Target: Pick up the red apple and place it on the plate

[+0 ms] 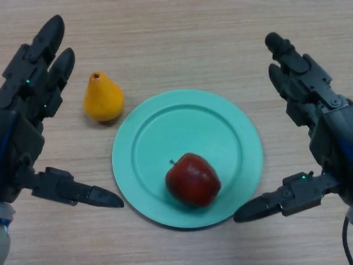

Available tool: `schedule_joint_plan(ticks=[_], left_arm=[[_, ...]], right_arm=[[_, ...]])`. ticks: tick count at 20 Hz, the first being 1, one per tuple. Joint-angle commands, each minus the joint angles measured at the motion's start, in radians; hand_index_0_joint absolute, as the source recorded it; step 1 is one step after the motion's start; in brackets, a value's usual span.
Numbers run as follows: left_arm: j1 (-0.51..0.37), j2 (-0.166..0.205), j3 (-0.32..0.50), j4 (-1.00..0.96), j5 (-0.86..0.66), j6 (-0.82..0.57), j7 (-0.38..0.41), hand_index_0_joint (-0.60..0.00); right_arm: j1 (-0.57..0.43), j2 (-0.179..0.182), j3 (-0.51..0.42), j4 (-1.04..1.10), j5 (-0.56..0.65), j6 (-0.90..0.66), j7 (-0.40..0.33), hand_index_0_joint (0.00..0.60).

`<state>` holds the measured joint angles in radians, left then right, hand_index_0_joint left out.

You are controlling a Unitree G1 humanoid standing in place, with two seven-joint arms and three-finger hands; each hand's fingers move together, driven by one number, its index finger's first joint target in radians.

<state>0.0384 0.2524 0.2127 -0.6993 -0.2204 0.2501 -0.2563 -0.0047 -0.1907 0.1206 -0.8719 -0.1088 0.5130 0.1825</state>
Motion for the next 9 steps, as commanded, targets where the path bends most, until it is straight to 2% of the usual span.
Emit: schedule_joint_plan(ticks=[1, 9], left_arm=[[-0.040, 0.034, 0.069, -0.065, -0.023, -0.066, 0.031, 0.000], [-0.027, 0.026, 0.073, -0.114, -0.026, -0.063, 0.037, 0.000]], right_arm=[[0.006, -0.020, 0.011, -0.074, 0.004, -0.087, -0.033, 0.000], [0.005, -0.028, -0.019, -0.109, 0.004, -0.051, 0.001, 0.000]])
